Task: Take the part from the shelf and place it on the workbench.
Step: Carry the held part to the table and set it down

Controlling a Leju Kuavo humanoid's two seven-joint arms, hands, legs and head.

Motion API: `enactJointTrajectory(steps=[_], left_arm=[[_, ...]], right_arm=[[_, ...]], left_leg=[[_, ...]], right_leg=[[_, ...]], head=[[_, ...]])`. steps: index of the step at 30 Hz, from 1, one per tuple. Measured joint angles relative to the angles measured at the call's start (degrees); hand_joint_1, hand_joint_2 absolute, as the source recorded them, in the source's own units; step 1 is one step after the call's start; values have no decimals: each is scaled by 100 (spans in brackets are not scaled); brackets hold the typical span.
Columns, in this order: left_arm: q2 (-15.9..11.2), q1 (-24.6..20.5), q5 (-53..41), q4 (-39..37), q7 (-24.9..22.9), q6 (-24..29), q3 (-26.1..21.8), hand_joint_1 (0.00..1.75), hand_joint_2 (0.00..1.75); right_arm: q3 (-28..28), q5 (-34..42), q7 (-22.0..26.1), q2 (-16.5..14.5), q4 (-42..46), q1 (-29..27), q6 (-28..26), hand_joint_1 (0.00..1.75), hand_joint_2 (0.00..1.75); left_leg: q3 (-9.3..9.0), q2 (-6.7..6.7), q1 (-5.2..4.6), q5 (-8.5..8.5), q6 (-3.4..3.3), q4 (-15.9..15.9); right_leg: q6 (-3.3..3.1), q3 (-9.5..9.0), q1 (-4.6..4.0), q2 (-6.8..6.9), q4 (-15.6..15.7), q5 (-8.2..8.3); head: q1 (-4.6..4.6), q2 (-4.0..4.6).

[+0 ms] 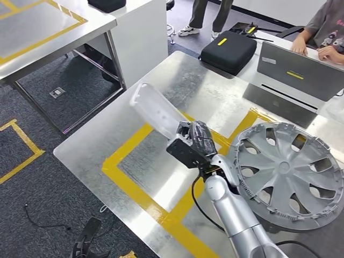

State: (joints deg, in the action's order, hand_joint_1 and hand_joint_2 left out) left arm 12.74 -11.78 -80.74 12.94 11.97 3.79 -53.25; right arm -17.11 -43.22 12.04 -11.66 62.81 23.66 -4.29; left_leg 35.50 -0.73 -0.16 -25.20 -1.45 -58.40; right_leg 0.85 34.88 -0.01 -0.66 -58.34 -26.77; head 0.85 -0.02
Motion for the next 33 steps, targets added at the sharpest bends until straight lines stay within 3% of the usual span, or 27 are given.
enactJointTrajectory(steps=[8,16,20,25,29,33], left_arm=[[3,3,0,0,3,-62,101,0,175],[7,4,21,0,3,-83,186,0,175],[5,6,26,0,28,-136,235,0,175],[4,13,41,0,53,-165,285,0,175],[4,15,117,0,42,-158,284,0,0],[3,16,143,0,19,-131,283,0,0]], right_arm=[[23,-675,-426,45,-948,302,-279,175,175],[119,-1410,-794,83,-1631,525,-490,175,175],[229,-1556,-870,93,-1867,572,-534,0,0],[362,-1606,-865,101,-1993,592,-552,0,0],[458,-1610,-830,101,-2042,614,-557,0,0],[570,-1593,-764,101,-2054,615,-544,0,0]], left_leg=[[0,0,4,18,51,12],[4,0,-10,19,53,2],[6,-1,-14,18,52,-2],[6,-1,-15,18,52,-4],[6,-1,-15,18,52,-4],[6,-1,-14,18,52,-4]], right_leg=[[-18,2,0,5,-4,11],[-17,-1,15,7,-4,19],[-15,-1,20,9,-4,21],[-14,-1,21,9,-4,22],[-14,-1,21,9,-4,22],[-14,-1,20,9,-4,22]], head=[[2,0],[2,0],[2,0],[2,0],[2,0],[2,0]])
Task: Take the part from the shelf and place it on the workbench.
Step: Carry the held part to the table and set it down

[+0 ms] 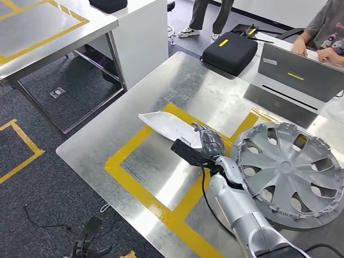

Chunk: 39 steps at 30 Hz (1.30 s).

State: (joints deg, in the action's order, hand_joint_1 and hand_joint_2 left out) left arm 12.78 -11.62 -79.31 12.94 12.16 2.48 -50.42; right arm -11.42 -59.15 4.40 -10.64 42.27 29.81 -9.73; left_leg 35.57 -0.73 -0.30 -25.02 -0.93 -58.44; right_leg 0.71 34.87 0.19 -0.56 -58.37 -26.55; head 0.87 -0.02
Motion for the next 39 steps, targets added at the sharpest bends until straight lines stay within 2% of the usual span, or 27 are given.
enactJointTrajectory(steps=[8,16,21,26,39], left_arm=[[-13,38,165,0,10,88,-5,0,0],[-64,194,442,0,104,227,-38,0,0],[-90,271,576,0,162,296,-117,0,0],[-99,317,696,1,212,344,-201,0,0],[-112,401,803,0,263,407,-356,0,0]], right_arm=[[292,637,413,-11,467,-205,154,0,0],[439,2223,1369,-210,2638,-1339,643,0,0],[184,2864,1831,-290,4110,-2169,821,0,0],[-164,3179,2060,-293,5074,-2749,926,0,0],[-771,3546,2503,-232,6186,-3576,1029,0,0]], left_leg=[[0,0,0,0,0,0],[2,-2,0,-8,0,1],[1,-2,0,-12,3,3],[1,-2,0,-12,3,4],[0,-2,0,-11,4,4]], right_leg=[[0,-1,0,1,0,0],[-2,0,0,7,0,-6],[-3,1,-1,5,0,-10],[-2,1,0,6,1,-11],[-2,-1,0,6,1,-11]], head=[[1,0],[1,0],[1,1],[1,0],[1,1]])
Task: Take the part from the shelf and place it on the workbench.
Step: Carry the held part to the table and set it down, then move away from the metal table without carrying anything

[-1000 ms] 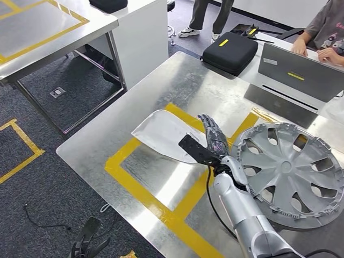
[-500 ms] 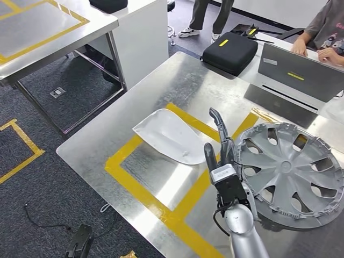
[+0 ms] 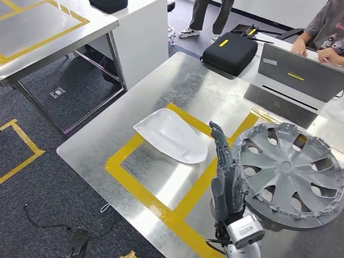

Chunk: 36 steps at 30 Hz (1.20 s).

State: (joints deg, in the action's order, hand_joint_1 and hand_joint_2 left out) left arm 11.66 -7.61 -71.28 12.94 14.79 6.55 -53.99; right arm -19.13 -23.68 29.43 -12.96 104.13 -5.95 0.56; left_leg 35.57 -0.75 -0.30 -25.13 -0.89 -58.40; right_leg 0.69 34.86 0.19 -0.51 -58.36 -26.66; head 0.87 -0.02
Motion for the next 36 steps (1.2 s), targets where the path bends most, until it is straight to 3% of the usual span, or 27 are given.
enactJointTrajectory(steps=[8,14,16,18,20,21,24,26,28,30,32,34,36], left_arm=[[-30,19,10,0,17,1,-69,0,0],[-44,30,10,0,19,4,-96,0,0],[-37,32,9,0,19,6,-100,0,0],[-42,40,10,0,19,10,-105,0,0],[-51,55,10,0,19,14,-112,0,0],[-52,61,10,0,19,16,-114,0,0],[-44,63,10,1,19,16,-116,0,0],[-45,63,10,1,19,17,-119,0,0],[-49,67,10,0,19,18,-121,0,0],[-59,71,9,0,19,19,-123,0,0],[-63,68,8,0,19,20,-123,0,0],[-61,65,7,0,19,20,-123,0,0],[-68,71,7,0,19,20,-126,0,0]], right_arm=[[-171,52,97,65,224,-184,1,0,0],[-265,83,121,99,319,-240,1,0,0],[-280,86,129,116,348,-246,1,0,0],[-285,86,136,150,358,-261,0,0,0],[-287,86,137,188,358,-284,-1,0,0],[-290,86,137,204,359,-293,-1,0,0],[-299,86,137,234,372,-298,0,0,0],[-305,87,139,247,391,-303,0,0,0],[-312,89,143,258,402,-309,-1,0,0],[-331,91,143,263,404,-308,-1,0,0],[-351,91,143,268,410,-309,-1,0,0],[-357,91,142,280,416,-312,-1,0,0],[-357,91,141,297,417,-311,-1,0,0]], left_leg=[[1,-1,-20,-20,-25,-24],[-31,-7,-21,-8,-117,13],[-69,-15,13,34,-165,84],[-72,-29,18,46,-181,97],[-64,-60,17,49,-176,94],[-62,-89,19,53,-168,92],[-56,-221,25,60,-108,62],[-39,-292,20,64,-39,37],[-23,-356,32,92,34,42],[11,-311,43,46,94,-22],[198,-138,52,-243,150,-468],[510,-24,76,-614,207,-1214],[623,3,101,-682,239,-1540]], right_leg=[[21,-10,17,0,11,4],[103,-31,36,17,5,-25],[125,91,33,20,-300,-269],[139,386,43,20,-1020,-691],[155,591,49,21,-1557,-901],[157,541,50,20,-1514,-839],[133,-105,62,-135,-397,-379],[88,-369,61,-244,40,-292],[22,-406,42,-188,68,-276],[-49,-424,50,-89,91,-239],[-105,-436,65,32,111,-225],[-128,-436,57,155,109,-235],[-129,-438,54,274,105,-247]], head=[[-1,0],[0,0],[17,-1],[33,-1],[35,1],[36,1],[35,1],[31,1],[28,1],[24,1],[-1,0],[-19,0],[-19,1]])
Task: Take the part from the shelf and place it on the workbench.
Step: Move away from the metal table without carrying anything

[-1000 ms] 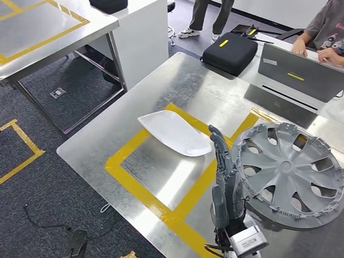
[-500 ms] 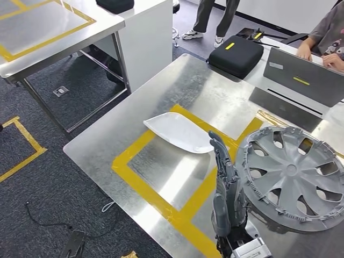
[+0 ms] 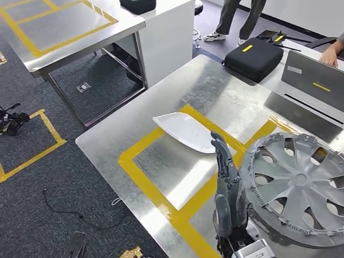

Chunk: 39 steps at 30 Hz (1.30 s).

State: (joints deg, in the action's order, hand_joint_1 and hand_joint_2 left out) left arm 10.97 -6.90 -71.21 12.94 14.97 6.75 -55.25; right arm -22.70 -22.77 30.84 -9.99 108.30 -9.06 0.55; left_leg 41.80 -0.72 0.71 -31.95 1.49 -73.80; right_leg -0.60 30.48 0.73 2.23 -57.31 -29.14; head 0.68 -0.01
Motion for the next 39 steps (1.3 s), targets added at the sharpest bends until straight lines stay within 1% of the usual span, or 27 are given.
enactJointTrajectory(steps=[1,3,5,7,12,13,14,16,17,18,19,20,21,22,23,25,26,28,30,31,32,33,34,36,37,38,39], left_arm=[[-5,2,0,0,0,0,-1,0,0],[-11,0,0,0,1,1,-3,0,0],[-10,-16,-1,0,4,2,-3,0,0],[-7,-31,-3,0,7,1,-3,0,0],[-7,-28,-3,0,8,2,-3,0,0],[-6,-23,-3,0,8,3,-3,0,0],[-8,-25,-2,1,9,4,-4,0,0],[-11,-29,-3,1,9,8,-7,0,0],[-13,-34,-3,1,9,9,-7,0,0],[-13,-32,-4,0,9,9,-7,0,0],[-13,-33,-4,1,9,9,-8,0,0],[-12,-35,-4,1,9,9,-9,0,0],[-11,-39,-4,1,9,9,-10,0,0],[-9,-41,-4,1,9,9,-13,0,0],[-8,-40,-5,1,9,9,-16,0,0],[-10,-29,-6,1,9,9,-27,0,0],[-13,-23,-6,0,9,10,-34,0,0],[-14,-26,-6,0,9,11,-47,0,0],[-9,-38,-7,0,9,13,-52,0,0],[-9,-38,-7,0,9,13,-55,0,0],[-11,-32,-7,0,9,13,-59,0,0],[-13,-25,-7,0,9,12,-63,0,0],[-16,-20,-7,0,9,11,-68,0,0],[-15,-24,-7,0,9,11,-72,0,0],[-13,-29,-7,0,9,11,-73,0,0],[-10,-32,-7,0,9,11,-73,0,0],[-9,-32,-7,0,9,11,-73,0,0]], right_arm=[[-1,0,0,7,0,1,0,0,0],[-2,-1,0,13,1,4,0,0,0],[-4,-1,0,14,6,9,-2,0,0],[-5,0,0,15,10,13,-4,0,0],[-6,0,0,18,11,16,-4,0,0],[-12,-1,0,21,17,26,-4,0,0],[-16,-2,-1,32,26,35,-7,0,0],[-24,-3,-2,62,45,51,-13,0,0],[-22,-3,-2,77,48,50,-16,0,0],[-22,-2,-2,84,48,51,-17,0,0],[-23,-2,-2,89,48,52,-17,0,0],[-24,-2,-2,91,49,56,-17,0,0],[-24,-3,-4,94,49,59,-17,0,0],[-25,-3,-5,97,50,62,-19,0,0],[-25,-3,-6,99,51,65,-21,0,0],[-28,-2,-7,103,56,69,-24,0,0],[-31,-2,-7,103,58,72,-24,0,0],[-37,-2,-6,103,64,75,-23,0,0],[-37,-2,-7,104,66,71,-22,0,0],[-36,-2,-8,105,66,68,-21,0,0],[-36,-2,-9,105,66,67,-21,0,0],[-36,-2,-9,105,66,67,-20,0,0],[-36,-2,-9,105,66,67,-20,0,0],[-36,-2,-9,105,66,69,-20,0,0],[-36,-2,-9,105,66,70,-20,0,0],[-36,-2,-9,106,66,71,-20,0,0],[-36,-2,-9,107,66,71,-21,0,0]], left_leg=[[-92,19,10,119,5,150],[-493,163,8,446,-6,877],[-781,325,-31,577,-52,1443],[-808,361,-59,554,-94,1544],[-796,337,-62,550,-113,1536],[-803,286,-55,557,-150,1553],[-805,202,-52,566,-204,1568],[-814,10,-48,587,-301,1599],[-813,-72,-55,588,-318,1596],[-818,-136,-59,588,-318,1594],[-826,-204,-60,587,-316,1591],[-831,-270,-58,585,-312,1586],[-825,-330,-63,580,-298,1573],[-809,-381,-62,581,-273,1563],[-787,-425,-56,588,-242,1558],[-752,-503,-35,612,-168,1563],[-740,-471,-34,596,-138,1540],[-609,-268,-42,400,-84,1232],[-282,-55,-30,45,-34,521],[-119,-19,-18,-82,-13,179],[-29,-3,-7,-114,2,-11],[-45,10,2,-37,12,15],[-183,34,10,138,15,285],[-599,220,-1,477,3,1091],[-745,299,-15,561,-24,1382],[-812,354,-32,578,-55,1528],[-812,350,-53,557,-94,1552]], right_leg=[[8,-6,0,54,-2,-9],[44,-37,-4,150,-4,-38],[101,-56,-35,236,-15,-71],[136,-52,-63,288,-22,-85],[149,-58,-63,314,-13,-87],[181,-45,-54,260,-57,-143],[212,128,-42,134,-421,-339],[262,589,-22,-136,-1333,-745],[255,793,-20,-211,-1687,-824],[243,789,-21,-221,-1604,-690],[225,678,-20,-247,-1308,-467],[203,506,-17,-327,-890,-233],[185,338,-9,-431,-501,-73],[170,209,-5,-518,-233,16],[159,143,-7,-580,-99,36],[126,106,-14,-531,-62,45],[96,91,-8,-478,-40,63],[36,52,14,-346,10,86],[8,39,9,-210,16,79],[4,39,6,-143,15,73],[3,38,5,-79,14,66],[9,33,5,-21,13,59],[21,20,6,33,13,49],[65,-13,-15,124,10,17],[94,-26,-33,161,7,0],[122,-36,-52,194,7,-12],[151,-42,-63,227,10,-17]], head=[[-1,0],[-1,-1],[-3,-1],[-2,-1],[3,-1],[7,-1],[17,0],[34,0],[40,-1],[40,-1],[40,-1],[41,0],[38,0],[38,0],[35,-1],[36,-1],[33,-1],[6,-1],[-17,-1],[-17,0],[-18,0],[-19,0],[-19,-1],[-21,-1],[-16,-1],[-12,-1],[-7,-1]])
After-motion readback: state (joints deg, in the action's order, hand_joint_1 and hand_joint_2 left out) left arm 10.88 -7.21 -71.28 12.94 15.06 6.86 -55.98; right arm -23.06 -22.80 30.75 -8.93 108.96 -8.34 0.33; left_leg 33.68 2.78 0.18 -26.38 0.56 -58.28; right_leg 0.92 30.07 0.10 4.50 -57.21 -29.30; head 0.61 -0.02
